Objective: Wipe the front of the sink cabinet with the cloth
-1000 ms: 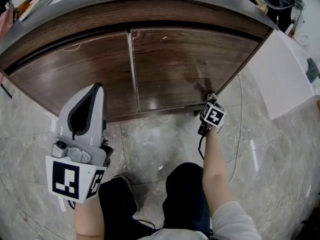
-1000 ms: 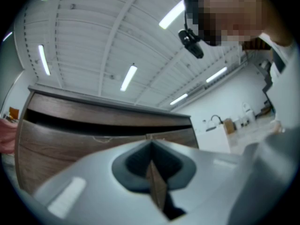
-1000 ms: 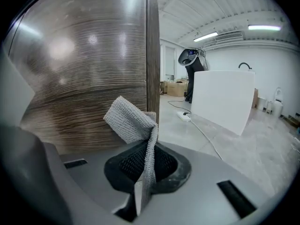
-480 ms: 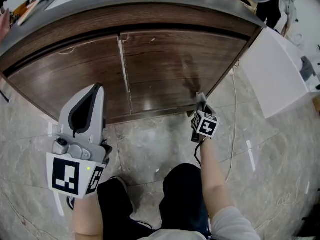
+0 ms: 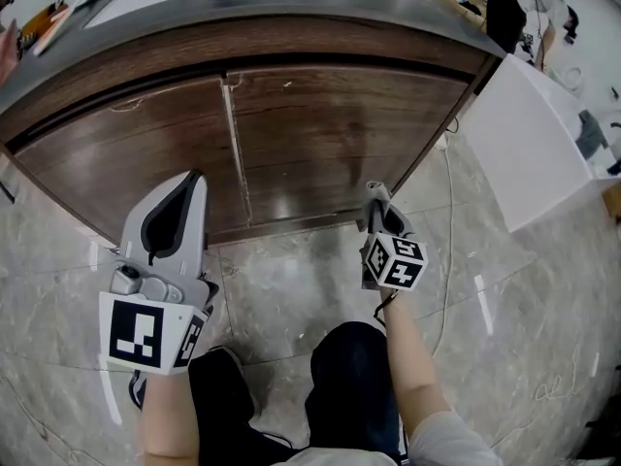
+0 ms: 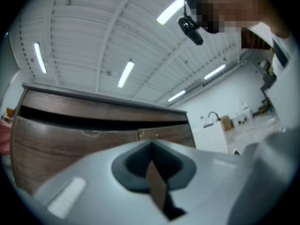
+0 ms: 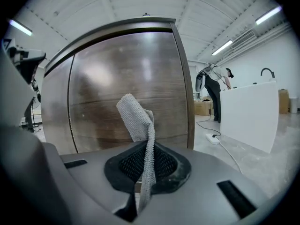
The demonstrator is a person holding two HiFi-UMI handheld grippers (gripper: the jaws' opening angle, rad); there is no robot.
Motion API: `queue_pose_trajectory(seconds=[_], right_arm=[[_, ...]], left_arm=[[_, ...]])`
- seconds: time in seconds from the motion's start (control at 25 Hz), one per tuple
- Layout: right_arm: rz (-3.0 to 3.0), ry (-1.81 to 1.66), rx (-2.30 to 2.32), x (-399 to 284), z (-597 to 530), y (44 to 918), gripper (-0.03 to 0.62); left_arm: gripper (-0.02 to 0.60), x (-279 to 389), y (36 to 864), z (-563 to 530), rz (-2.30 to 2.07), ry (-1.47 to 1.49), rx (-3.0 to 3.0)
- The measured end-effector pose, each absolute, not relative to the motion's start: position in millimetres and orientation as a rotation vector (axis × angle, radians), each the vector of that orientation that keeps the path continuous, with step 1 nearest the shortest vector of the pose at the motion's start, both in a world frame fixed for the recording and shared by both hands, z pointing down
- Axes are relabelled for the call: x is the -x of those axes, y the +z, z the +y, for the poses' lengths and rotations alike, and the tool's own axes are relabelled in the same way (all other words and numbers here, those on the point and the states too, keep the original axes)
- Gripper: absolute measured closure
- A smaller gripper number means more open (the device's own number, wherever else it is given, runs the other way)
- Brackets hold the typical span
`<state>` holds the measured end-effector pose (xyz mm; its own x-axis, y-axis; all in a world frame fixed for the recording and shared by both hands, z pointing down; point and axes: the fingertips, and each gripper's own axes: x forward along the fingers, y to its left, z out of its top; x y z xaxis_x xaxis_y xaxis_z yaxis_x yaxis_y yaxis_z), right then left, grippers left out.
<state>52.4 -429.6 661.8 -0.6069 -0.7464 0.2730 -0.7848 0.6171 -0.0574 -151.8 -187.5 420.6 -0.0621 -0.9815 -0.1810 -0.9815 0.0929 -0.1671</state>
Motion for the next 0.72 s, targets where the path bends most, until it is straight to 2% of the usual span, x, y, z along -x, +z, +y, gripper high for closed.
queue_pose_trajectory(seconds=[0.72], right_arm=[[-2.852, 0.066, -1.208, -4.4, -374.3, 548.7, 0.585]], left_arm=[[0.577, 174.2, 452.8, -237.2, 2.065, 0.013, 2.07]])
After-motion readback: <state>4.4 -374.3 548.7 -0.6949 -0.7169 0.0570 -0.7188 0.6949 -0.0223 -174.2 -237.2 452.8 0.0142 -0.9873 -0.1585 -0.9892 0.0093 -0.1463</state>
